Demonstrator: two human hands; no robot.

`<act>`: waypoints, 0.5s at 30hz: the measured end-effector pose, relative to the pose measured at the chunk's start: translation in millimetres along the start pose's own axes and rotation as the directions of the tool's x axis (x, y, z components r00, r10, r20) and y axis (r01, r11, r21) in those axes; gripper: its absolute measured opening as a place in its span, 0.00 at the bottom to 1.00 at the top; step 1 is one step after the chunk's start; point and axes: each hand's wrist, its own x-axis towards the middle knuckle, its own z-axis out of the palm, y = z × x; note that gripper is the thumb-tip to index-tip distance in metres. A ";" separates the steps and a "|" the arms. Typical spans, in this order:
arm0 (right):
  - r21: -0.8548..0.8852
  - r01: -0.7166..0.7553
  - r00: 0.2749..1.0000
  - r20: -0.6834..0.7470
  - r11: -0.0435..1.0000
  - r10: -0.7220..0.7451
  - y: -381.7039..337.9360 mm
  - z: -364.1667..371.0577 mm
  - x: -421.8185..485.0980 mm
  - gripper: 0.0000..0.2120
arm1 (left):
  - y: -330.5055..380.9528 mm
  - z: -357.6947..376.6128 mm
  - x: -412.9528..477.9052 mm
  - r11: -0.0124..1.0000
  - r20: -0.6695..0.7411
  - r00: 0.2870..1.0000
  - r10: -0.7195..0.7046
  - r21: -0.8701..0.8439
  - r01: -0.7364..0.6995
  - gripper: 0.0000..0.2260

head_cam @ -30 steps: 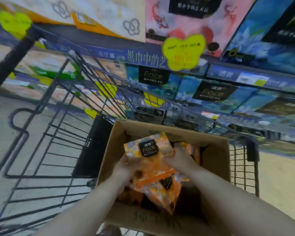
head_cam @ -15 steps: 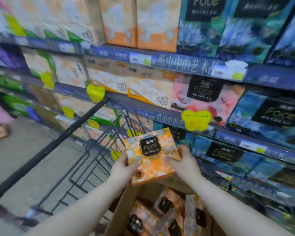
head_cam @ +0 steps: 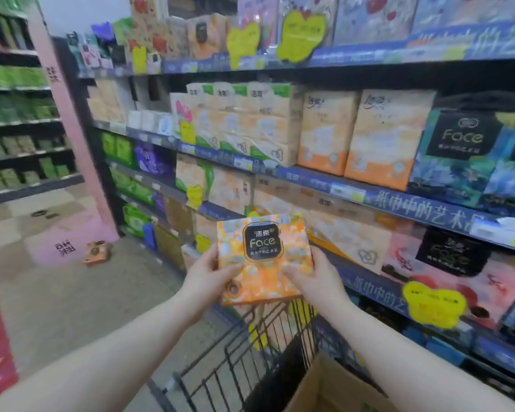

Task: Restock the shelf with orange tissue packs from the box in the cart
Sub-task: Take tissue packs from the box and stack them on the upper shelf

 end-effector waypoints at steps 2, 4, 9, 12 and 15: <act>0.003 0.039 0.999 0.028 0.999 -0.039 -29.3 26.9 1.1 0.19 | 7.9 -39.7 -2.8 1.000 -0.031 0.999 0.027 -0.001 -0.027 0.15; -0.017 0.080 0.995 0.053 0.997 -0.079 -59.6 60.5 0.3 0.23 | 13.9 -85.0 -7.0 0.999 -0.066 0.996 0.052 0.014 -0.051 0.14; 0.013 0.148 0.984 0.093 0.989 -0.149 -143.3 160.1 -14.5 0.25 | 30.0 -217.2 -24.8 0.989 -0.159 0.978 0.136 0.075 -0.125 0.15; 0.027 0.217 0.969 0.113 0.976 -0.219 -197.4 216.7 -22.3 0.33 | 43.1 -292.5 -35.5 0.976 -0.181 0.960 0.214 0.083 -0.202 0.16; 0.073 0.294 0.947 0.112 0.953 -0.301 -244.5 266.0 -28.0 0.40 | 54.8 -357.1 -44.6 0.964 -0.221 0.939 0.264 0.085 -0.251 0.16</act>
